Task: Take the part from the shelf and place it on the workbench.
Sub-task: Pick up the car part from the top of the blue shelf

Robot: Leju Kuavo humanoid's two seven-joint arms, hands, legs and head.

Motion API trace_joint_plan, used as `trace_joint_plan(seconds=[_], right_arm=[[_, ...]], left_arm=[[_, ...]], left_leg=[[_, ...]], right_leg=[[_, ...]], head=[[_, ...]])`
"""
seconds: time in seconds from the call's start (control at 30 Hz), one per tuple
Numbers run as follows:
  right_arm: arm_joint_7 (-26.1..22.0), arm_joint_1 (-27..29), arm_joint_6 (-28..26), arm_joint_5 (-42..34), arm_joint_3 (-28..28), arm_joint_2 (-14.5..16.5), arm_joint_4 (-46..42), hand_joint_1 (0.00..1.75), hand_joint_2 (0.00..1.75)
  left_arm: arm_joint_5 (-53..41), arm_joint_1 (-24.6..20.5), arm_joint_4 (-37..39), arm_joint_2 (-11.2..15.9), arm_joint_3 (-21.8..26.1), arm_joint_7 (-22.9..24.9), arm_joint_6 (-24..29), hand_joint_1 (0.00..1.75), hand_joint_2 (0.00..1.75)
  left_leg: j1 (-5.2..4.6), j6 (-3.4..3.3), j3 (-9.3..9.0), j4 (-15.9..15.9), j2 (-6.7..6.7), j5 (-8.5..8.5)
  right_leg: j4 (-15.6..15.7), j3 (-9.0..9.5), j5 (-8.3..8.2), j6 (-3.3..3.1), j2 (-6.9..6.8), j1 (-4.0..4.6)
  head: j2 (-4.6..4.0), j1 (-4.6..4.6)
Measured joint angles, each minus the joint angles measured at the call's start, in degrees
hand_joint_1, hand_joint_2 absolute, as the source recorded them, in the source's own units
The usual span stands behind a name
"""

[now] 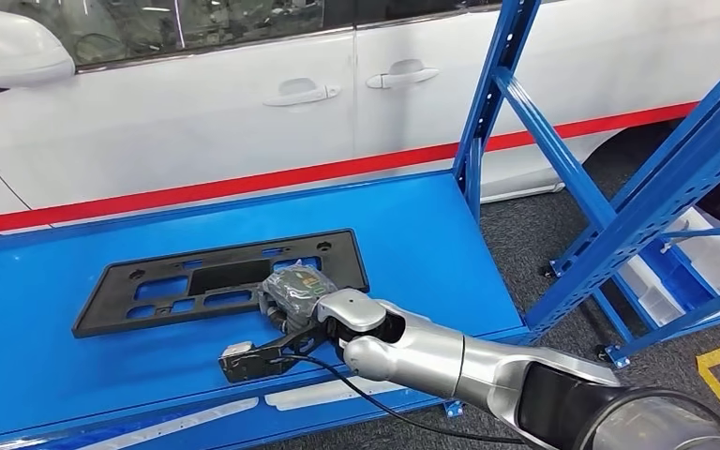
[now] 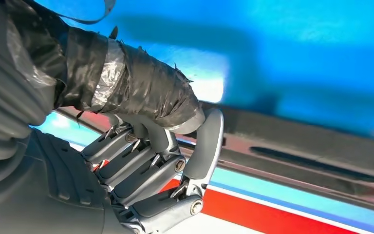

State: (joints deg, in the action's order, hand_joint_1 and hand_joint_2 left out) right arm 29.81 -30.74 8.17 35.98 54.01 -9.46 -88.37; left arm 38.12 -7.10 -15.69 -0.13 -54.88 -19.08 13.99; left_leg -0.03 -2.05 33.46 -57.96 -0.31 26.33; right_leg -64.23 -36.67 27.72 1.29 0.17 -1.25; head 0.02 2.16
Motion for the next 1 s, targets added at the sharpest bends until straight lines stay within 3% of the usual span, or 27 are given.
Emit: trace_joint_plan(seconds=[0.03, 0.1, 0.13, 0.23, 0.33, 0.4, 0.47, 0.5, 0.6, 0.7, 0.77, 0.87, 0.9, 0.93, 1.0], right_arm=[[-0.01, -0.06, -0.03, 0.00, 0.00, 0.00, -0.04, 1.27, 1.75], [-0.06, -0.11, -0.12, -0.01, 0.00, 0.00, -0.13, 0.40, 1.75], [-0.10, -0.11, -0.23, -0.02, 0.00, -0.02, -0.16, 0.01, 1.75], [-0.45, -0.12, -1.15, 0.19, 0.00, -0.06, -0.44, 0.00, 1.75], [-0.97, -0.08, -2.76, 0.94, 0.00, -0.03, -1.00, 0.00, 1.75], [-1.13, 0.04, -3.60, 1.42, 0.00, -0.03, -1.31, 0.00, 1.75], [-1.17, 0.15, -4.01, 1.83, 0.00, 0.01, -1.77, 0.00, 1.75], [-1.17, 0.15, -4.08, 2.10, 0.00, 0.06, -2.09, 0.00, 1.75], [-0.98, 0.13, -3.70, 2.57, 0.00, 0.28, -2.68, 0.00, 1.75], [-0.85, 0.19, -3.08, 2.79, 0.00, 0.51, -2.39, 0.00, 1.75], [-1.04, 0.16, -3.12, 3.18, 0.00, 0.57, -1.94, 0.00, 1.75], [-1.25, 0.29, -3.44, 3.43, 0.00, 0.62, -0.83, 0.00, 1.75], [-1.29, 0.40, -3.52, 3.44, 0.00, 0.66, -0.30, 0.00, 1.75], [-1.37, 0.48, -3.57, 3.45, 0.00, 0.71, 0.31, 0.00, 1.75], [-1.52, 0.53, -3.59, 3.52, 0.00, 0.83, 1.50, 0.00, 1.75]], left_arm=[[0.00, -0.02, 0.00, 0.00, 0.00, -0.01, 0.01, 0.00, 1.75], [0.01, -0.06, 0.00, 0.01, 0.00, -0.08, 0.01, 0.00, 1.75], [0.01, -0.06, 0.00, 0.01, 0.00, -0.12, 0.02, 0.00, 1.31], [0.00, -0.05, 0.00, 0.01, 0.01, -0.22, 0.14, 0.00, 0.00], [0.00, -0.01, 0.00, -0.03, 0.02, -0.30, 0.24, 0.00, 0.00], [0.01, 0.13, 0.00, -0.07, 0.02, -0.31, 0.34, 0.00, 0.00], [0.01, 0.21, 0.00, -0.07, 0.02, -0.31, 0.47, 0.00, 0.00], [-0.01, 0.21, 0.00, -0.07, 0.02, -0.31, 0.51, 0.00, 0.00], [-0.16, 0.11, 0.00, -0.05, 0.02, -0.25, 0.54, 0.00, 0.00], [-0.46, 0.06, 0.00, -0.05, 0.02, 0.08, 0.50, 0.00, 0.00], [-0.62, -0.01, 0.00, -0.08, 0.02, 0.23, 0.46, 0.00, 0.00], [-0.87, -0.21, 0.00, -0.10, 0.02, 0.42, 0.40, 0.00, 0.00], [-0.97, -0.22, 0.00, -0.11, 0.02, 0.53, 0.37, 0.00, 0.00], [-1.07, -0.22, 0.00, -0.12, 0.02, 0.64, 0.35, 0.00, 0.00], [-1.20, -0.22, 0.00, -0.18, 0.02, 0.84, 0.32, 0.00, 0.00]], left_leg=[[-0.08, 0.29, 0.20, -0.47, -0.04, 0.29], [-0.25, 0.80, 0.51, -0.98, -0.06, 0.54], [-0.19, 0.99, 0.52, -0.96, -0.06, 0.54], [0.07, 1.85, 1.68, -3.65, -0.01, 2.46], [0.46, 2.67, 6.28, -13.28, 0.03, 6.83], [0.64, 2.84, 7.71, -15.70, 0.03, 6.62], [0.68, 2.70, 6.27, -12.09, 0.03, 3.78], [0.67, 2.52, 4.75, -8.73, 0.03, 1.94], [0.26, 1.92, 1.26, -1.35, -0.07, -0.15], [0.06, 1.19, 0.95, -0.23, -0.17, -0.25], [0.27, 0.43, 0.65, 0.53, -0.11, -0.70], [0.18, -0.19, 0.50, 0.82, -0.04, -0.85], [0.12, -0.25, 0.50, 0.77, -0.04, -0.81], [0.10, -0.29, 0.50, 0.66, -0.05, -0.74], [0.14, -0.20, 0.50, 0.18, -0.13, -0.47]], right_leg=[[2.49, 1.22, -0.73, -0.22, 0.03, 0.02], [3.75, 1.85, -0.66, -0.79, 0.16, 0.27], [3.75, 1.77, -0.75, -1.15, 0.21, 0.25], [4.23, 2.00, -1.03, -2.04, 0.16, -0.05], [4.33, 2.06, -1.04, -2.36, 0.08, -0.13], [4.29, 2.08, -0.99, -2.41, 0.10, -0.09], [4.25, 2.13, -0.94, -2.40, 0.21, -0.10], [4.24, 2.18, -0.89, -2.36, 0.27, -0.12], [4.37, 2.16, -0.89, -1.82, 0.37, 0.01], [4.74, 2.05, -1.02, -0.85, 0.33, 0.01], [3.18, 1.34, 0.25, -0.45, 0.23, 0.07], [-6.58, -3.14, 4.89, -0.33, 0.12, 0.20], [-9.45, -4.56, 5.64, -0.27, 0.11, 0.19], [-10.48, -5.13, 5.35, -0.22, 0.08, 0.16], [-6.10, -3.16, 2.08, -0.15, 0.03, 0.02]], head=[[0.00, -0.01], [0.00, -0.03], [0.01, -0.04], [0.01, -0.09], [0.00, -0.16], [0.00, -0.15], [0.01, -0.15], [0.01, -0.15], [0.01, -0.13], [0.01, -0.13], [0.00, -0.09], [0.01, -0.07], [0.01, -0.08], [0.01, -0.08], [0.01, -0.07]])
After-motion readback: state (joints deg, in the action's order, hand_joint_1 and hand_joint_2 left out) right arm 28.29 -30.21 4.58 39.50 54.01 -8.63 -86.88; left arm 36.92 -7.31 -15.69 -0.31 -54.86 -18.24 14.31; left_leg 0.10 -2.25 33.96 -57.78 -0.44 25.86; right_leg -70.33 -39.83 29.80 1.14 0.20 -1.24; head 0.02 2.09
